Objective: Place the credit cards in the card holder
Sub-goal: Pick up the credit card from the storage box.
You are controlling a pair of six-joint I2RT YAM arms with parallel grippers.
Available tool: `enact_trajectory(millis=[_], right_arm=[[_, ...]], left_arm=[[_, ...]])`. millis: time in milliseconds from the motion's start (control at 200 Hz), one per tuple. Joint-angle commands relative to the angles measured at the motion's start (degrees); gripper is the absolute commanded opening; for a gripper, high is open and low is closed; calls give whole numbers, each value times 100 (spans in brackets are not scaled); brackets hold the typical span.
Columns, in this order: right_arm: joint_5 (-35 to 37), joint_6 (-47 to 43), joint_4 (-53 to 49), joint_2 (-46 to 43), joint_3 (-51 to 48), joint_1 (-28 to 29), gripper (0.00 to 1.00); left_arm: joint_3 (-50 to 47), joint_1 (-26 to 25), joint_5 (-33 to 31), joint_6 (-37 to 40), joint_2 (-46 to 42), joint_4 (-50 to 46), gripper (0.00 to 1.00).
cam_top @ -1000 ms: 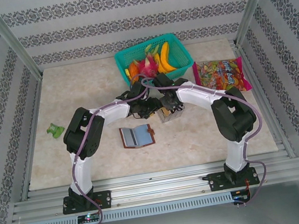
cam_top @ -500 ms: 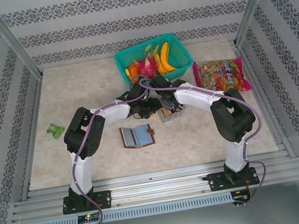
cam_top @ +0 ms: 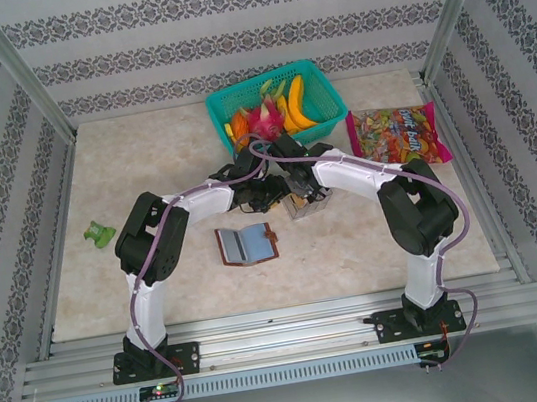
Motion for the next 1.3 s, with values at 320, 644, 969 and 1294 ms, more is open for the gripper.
enact_trajectory(millis=[320,644,969,1294], right_arm=[[432,-100,-288,-170,138,25,22],[355,-88,-258,-310,77,23,13],[-70,92,-379,-686,117,-29,4],[-2137,1101,249,-1963,-467,-647,1]], left_arm=[[-73,-39,-58,22,143,-104,47],[-56,-38,-60,29,143,-106,46],[-37,-38,-79,98,38,-130,46],[-375,-38,-180,276,-843,230,51]])
